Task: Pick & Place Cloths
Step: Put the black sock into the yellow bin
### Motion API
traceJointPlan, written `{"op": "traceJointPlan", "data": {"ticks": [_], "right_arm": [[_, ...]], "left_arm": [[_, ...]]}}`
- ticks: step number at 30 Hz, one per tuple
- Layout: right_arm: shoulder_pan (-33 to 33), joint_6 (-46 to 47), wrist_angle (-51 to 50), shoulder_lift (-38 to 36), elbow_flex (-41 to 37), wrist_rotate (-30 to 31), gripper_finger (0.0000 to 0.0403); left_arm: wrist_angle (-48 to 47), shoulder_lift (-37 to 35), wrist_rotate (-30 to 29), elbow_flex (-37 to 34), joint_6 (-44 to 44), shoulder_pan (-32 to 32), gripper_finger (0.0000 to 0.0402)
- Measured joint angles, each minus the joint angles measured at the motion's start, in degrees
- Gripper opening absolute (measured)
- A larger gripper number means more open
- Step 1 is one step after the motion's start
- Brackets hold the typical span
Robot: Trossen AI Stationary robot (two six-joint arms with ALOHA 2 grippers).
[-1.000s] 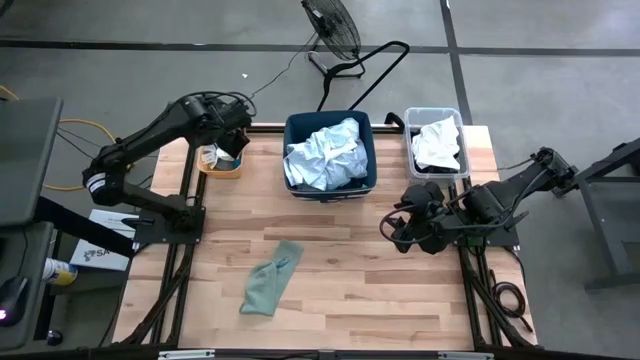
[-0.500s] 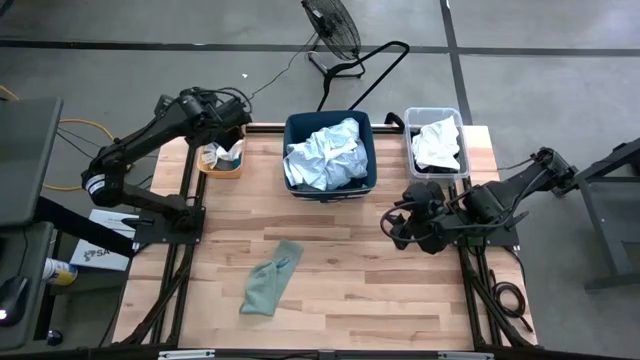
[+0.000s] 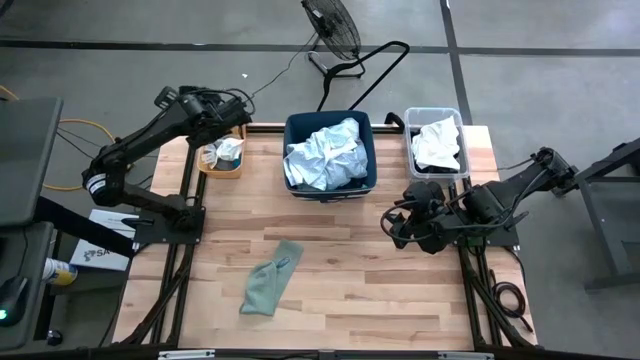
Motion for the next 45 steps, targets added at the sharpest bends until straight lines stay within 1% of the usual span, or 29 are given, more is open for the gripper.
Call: {"op": "traceJointPlan", "data": {"ticks": [2, 5, 12, 14, 18, 20, 26, 33, 37, 39, 45], "right_arm": [[0.0, 0.0, 0.0, 0.0, 0.0, 0.1, 0.0213], [0.0, 0.0, 0.0, 0.0, 0.0, 0.1, 0.0213], [0.0, 0.0, 0.0, 0.0, 0.0, 0.1, 0.0213], [0.0, 0.0, 0.0, 0.0, 0.0, 0.0, 0.0213], [0.0, 0.0, 0.0, 0.0, 0.0, 0.0, 0.0213], [0.0, 0.0, 0.0, 0.0, 0.0, -0.1, 0.0213], [0.0, -0.2, 0.0, 0.0, 0.0, -0.1, 0.0213], [0.0, -0.1, 0.0, 0.0, 0.0, -0.1, 0.0213], [0.0, 0.0, 0.0, 0.0, 0.0, -0.1, 0.0213], [0.0, 0.0, 0.3, 0.0, 0.0, -0.1, 0.0213], [0.0, 0.0, 0.9, 0.0, 0.0, -0.1, 0.0213]], "left_arm": [[0.2, 0.2, 1.8, -0.3, 3.3, 0.0, 0.0001], [0.1, 0.2, 4.1, -2.6, 6.5, 0.0, 0.0001], [0.0, 0.2, 10.8, -10.7, 8.4, 0.0, 0.0001], [0.4, 0.2, 14.1, -12.4, 9.8, 0.0, 0.0001], [2.0, 0.2, 23.7, -14.9, 12.9, 0.0, 0.0001], [3.4, 0.2, 27.4, -15.7, 14.2, 0.0, 0.0001], [11.0, 0.2, 37.4, -16.1, 22.4, 0.0, 0.0001], [17.8, 0.2, 40.5, -16.1, 25.6, 0.0, 0.0001], [20.9, 0.9, 42.2, -16.1, 25.9, 0.1, 0.0001], [22.0, 1.7, 43.0, -16.1, 25.2, 1.3, 0.0001], [23.0, 6.1, 45.6, -16.2, 21.0, 8.6, 0.0001]]}}
